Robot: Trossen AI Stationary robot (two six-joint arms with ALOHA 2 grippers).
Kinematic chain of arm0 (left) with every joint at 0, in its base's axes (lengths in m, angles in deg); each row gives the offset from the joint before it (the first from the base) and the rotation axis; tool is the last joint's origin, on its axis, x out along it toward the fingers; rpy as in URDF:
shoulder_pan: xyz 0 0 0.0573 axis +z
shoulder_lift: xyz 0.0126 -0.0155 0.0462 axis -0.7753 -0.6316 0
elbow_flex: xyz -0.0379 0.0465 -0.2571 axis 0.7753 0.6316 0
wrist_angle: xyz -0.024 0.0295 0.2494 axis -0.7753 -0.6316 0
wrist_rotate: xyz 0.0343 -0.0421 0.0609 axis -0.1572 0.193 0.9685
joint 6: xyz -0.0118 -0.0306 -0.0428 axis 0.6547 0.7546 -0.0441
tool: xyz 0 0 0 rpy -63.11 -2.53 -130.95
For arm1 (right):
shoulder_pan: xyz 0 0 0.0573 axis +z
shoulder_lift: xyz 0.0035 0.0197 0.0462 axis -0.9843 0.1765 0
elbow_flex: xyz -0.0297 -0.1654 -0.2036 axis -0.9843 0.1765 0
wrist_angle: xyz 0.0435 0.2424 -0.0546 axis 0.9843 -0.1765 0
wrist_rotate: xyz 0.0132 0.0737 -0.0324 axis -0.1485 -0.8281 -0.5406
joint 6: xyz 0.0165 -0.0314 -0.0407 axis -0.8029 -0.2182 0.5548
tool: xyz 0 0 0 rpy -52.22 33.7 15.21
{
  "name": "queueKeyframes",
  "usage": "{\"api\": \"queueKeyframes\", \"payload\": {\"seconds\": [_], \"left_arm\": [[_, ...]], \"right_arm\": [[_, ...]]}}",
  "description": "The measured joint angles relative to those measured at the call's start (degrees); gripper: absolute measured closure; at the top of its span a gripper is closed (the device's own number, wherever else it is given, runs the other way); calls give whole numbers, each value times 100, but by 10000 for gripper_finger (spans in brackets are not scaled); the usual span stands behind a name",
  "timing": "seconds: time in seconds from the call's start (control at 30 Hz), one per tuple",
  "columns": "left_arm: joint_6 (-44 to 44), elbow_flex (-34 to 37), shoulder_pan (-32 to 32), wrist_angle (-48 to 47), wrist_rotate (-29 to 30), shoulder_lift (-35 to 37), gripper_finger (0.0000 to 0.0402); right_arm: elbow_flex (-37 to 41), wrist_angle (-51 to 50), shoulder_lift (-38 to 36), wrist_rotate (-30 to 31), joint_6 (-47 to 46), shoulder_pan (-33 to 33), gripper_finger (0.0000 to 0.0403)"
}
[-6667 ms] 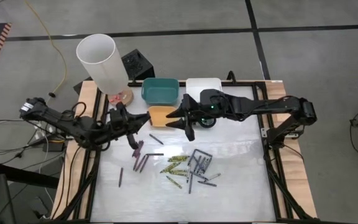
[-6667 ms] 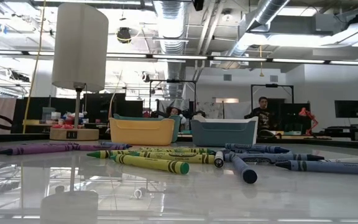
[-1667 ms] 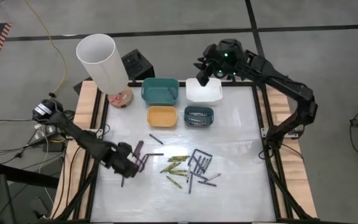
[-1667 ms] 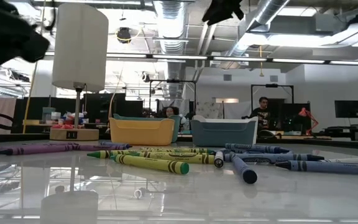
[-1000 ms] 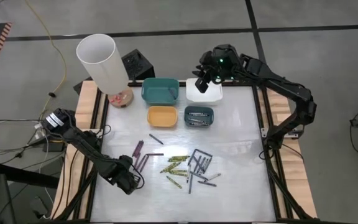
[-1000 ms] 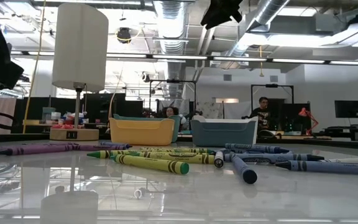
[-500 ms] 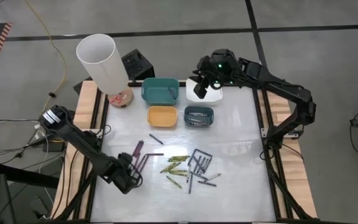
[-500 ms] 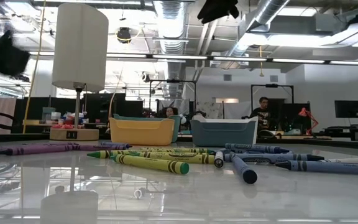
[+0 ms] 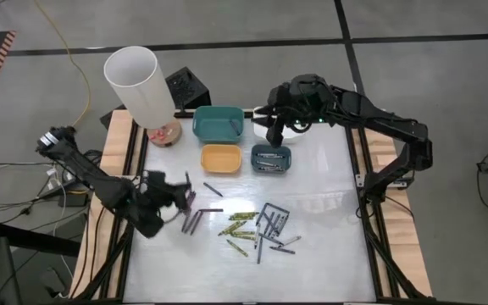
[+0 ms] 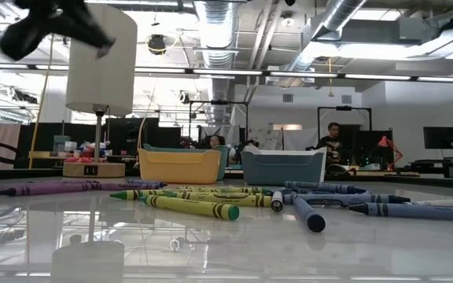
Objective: Sort crayons
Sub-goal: Put the violet crayon into the green bin
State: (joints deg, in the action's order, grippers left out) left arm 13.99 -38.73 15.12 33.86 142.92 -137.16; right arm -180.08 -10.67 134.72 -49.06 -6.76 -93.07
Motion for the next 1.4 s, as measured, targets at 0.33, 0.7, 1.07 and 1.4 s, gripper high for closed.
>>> {"api": "queueKeyframes", "payload": {"seconds": [0.33,0.7,1.07,1.4], "left_arm": [[-4953,-5,1068,3577,-174,436,399],[-6915,-11,1953,5302,-1662,372,399],[-7416,-9,2073,5452,-2129,258,399],[-7865,-11,2251,5923,-2260,205,399]], "right_arm": [[3,710,340,-291,-400,797,275],[4,1655,985,-489,-820,1046,275],[4,2258,967,-611,-876,868,236],[4,2558,988,-717,-963,861,185]]}}
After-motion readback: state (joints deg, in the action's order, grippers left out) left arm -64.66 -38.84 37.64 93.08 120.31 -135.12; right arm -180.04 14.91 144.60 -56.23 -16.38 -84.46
